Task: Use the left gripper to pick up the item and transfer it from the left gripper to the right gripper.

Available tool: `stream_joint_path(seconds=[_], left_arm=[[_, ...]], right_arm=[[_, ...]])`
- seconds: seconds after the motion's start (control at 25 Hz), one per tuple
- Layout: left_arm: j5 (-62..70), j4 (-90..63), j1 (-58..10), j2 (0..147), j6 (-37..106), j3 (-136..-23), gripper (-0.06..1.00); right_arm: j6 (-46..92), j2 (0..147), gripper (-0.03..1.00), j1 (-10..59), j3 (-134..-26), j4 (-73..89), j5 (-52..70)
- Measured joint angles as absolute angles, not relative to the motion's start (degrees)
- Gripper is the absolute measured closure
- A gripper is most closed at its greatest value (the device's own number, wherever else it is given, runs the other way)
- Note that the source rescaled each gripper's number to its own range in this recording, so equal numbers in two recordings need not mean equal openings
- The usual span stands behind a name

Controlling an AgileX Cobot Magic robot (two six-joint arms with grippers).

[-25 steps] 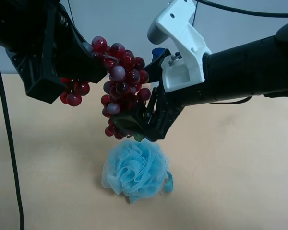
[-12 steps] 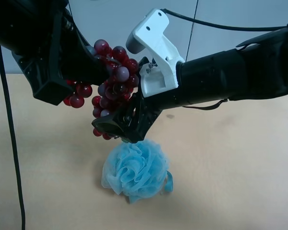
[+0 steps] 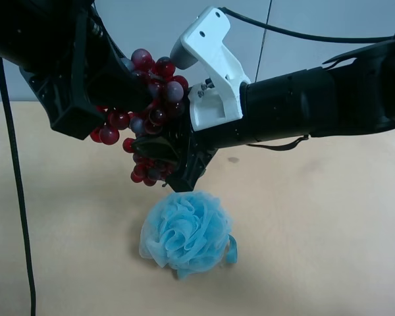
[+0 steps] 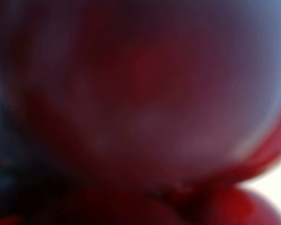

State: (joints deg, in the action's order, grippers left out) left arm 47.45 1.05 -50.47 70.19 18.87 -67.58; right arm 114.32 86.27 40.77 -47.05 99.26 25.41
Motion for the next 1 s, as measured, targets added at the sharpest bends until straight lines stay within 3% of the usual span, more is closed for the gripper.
stream_joint_path(seconds=[0.08, 0.12, 0.24, 0.28, 0.32, 0.48, 0.84, 1.0], left_arm=[[47.5, 1.1, -50.5, 70.2, 18.8, -67.6, 0.93], [47.3, 1.1, -50.5, 70.2, 18.8, -67.6, 0.84], [46.9, 1.1, -50.5, 70.2, 18.8, -67.6, 0.26], [46.9, 1.1, -50.5, 70.2, 18.8, -67.6, 0.12], [47.0, 1.1, -50.5, 70.2, 18.8, -67.6, 0.04], [49.2, 2.0, -50.5, 70.1, 18.8, -68.0, -0.04], [67.4, 7.4, -50.5, 65.7, 8.0, -77.2, -0.05], [69.1, 7.5, -50.5, 61.7, -2.0, -78.1, -0.05]], right_arm=[[114.3, 86.3, 0.92, 40.8, -47.1, 99.3, 25.4], [114.3, 86.3, 0.92, 40.8, -47.1, 99.1, 25.4], [114.3, 86.5, 0.93, 40.8, -47.1, 98.5, 25.4], [114.4, 86.5, 0.93, 40.8, -47.1, 98.4, 25.4], [114.4, 86.5, 0.93, 40.8, -47.1, 98.4, 25.4], [114.4, 86.5, 0.95, 40.8, -47.1, 98.4, 25.4], [114.4, 86.5, 0.95, 40.8, -47.1, 98.4, 25.4], [114.4, 86.5, 0.95, 40.8, -47.1, 98.4, 25.4]])
